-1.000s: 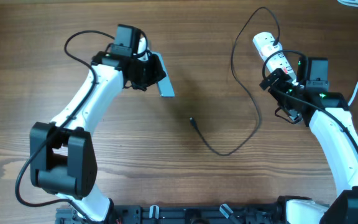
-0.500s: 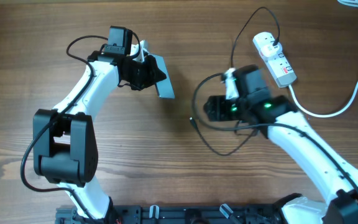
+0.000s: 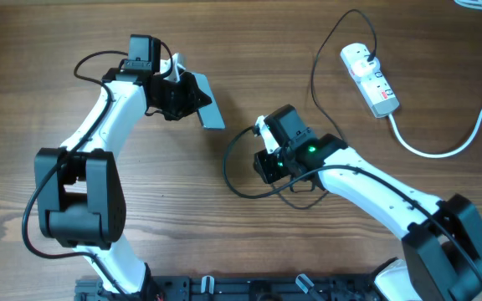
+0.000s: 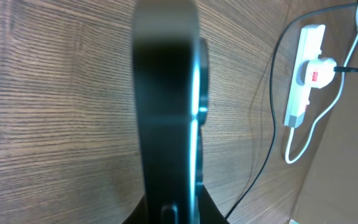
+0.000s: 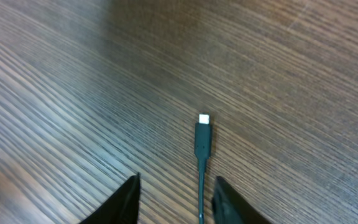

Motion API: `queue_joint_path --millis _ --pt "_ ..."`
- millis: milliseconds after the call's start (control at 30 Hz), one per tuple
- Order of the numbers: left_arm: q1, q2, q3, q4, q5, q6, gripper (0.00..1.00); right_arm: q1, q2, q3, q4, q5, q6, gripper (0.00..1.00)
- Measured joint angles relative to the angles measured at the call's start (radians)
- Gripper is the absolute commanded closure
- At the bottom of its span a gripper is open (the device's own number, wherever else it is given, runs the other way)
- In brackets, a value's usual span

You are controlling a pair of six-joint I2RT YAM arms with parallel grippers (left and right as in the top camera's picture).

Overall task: Plug charger to phone and switch on socket
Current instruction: 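Move the right gripper down to the black cable's USB-C end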

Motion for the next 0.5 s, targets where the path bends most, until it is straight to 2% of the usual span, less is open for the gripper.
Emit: queue_joint_path --millis 67,200,500 --pt "-0.002 0.000 0.000 0.001 0.002 0.000 0.96 0.000 0.002 0.002 -0.029 -0.002 -0.027 0.57" --pt "-0.004 0.000 0.000 0.001 0.004 0.000 0.96 0.000 0.005 0.003 -0.121 0.005 -0.082 0.60" --pt "-0.004 0.000 0.000 0.007 0.007 0.000 0.96 0.016 0.145 0.003 -0.016 0.021 -0.114 0.60"
